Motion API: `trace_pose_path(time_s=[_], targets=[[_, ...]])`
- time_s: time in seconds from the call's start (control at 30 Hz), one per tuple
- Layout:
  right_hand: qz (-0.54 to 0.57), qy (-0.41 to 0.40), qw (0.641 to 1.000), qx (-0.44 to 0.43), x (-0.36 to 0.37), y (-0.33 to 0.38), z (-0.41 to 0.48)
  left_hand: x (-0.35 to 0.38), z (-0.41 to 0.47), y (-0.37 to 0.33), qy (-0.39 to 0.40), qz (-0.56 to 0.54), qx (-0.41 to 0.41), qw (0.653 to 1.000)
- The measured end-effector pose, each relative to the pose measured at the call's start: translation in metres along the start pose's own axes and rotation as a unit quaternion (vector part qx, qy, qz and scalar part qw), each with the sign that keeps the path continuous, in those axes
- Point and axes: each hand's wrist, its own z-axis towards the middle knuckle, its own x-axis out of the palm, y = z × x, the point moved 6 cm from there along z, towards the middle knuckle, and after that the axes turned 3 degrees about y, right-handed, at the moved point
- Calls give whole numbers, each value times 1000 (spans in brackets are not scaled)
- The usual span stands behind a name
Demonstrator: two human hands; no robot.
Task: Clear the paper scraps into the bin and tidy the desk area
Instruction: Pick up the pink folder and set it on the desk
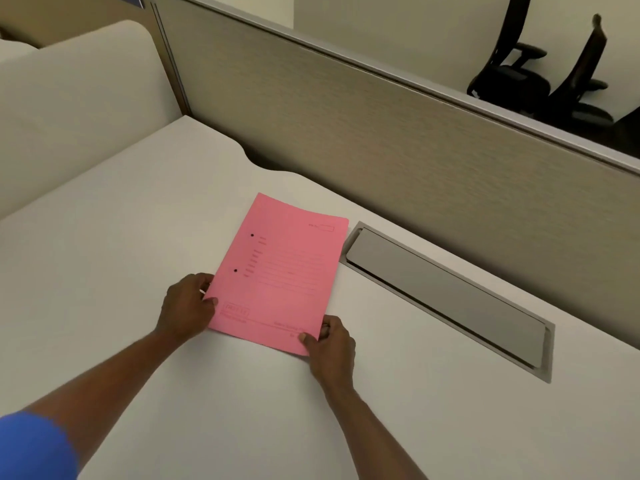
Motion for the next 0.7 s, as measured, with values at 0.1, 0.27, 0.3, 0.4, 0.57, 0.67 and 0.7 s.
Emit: trace_pose_path(time_s=[0.1, 0.27, 0.3, 0.4, 0.57, 0.67, 0.7], targets=[[3, -6, 1000, -12, 5, 13, 24, 3, 33, -7, -9, 25, 2, 1000], [13, -19, 1000, -17, 12, 33, 52, 8, 85, -31, -7, 122, 36, 992], [16, -24, 999, -17, 14, 36, 56, 10, 92, -36, -3, 139, 35, 990], [33, -40, 999, -3, 18, 40, 69, 18, 111, -50, 3, 192, 31, 981], [9, -61, 998, 3, 20, 45, 86, 24, 131, -65, -10, 229, 26, 973], [-59, -76, 995, 4, 21, 48, 93, 25, 139, -71, -13, 246, 32, 969], [-69, -78, 995, 5, 22, 49, 95, 25, 141, -73, -12, 248, 33, 968]])
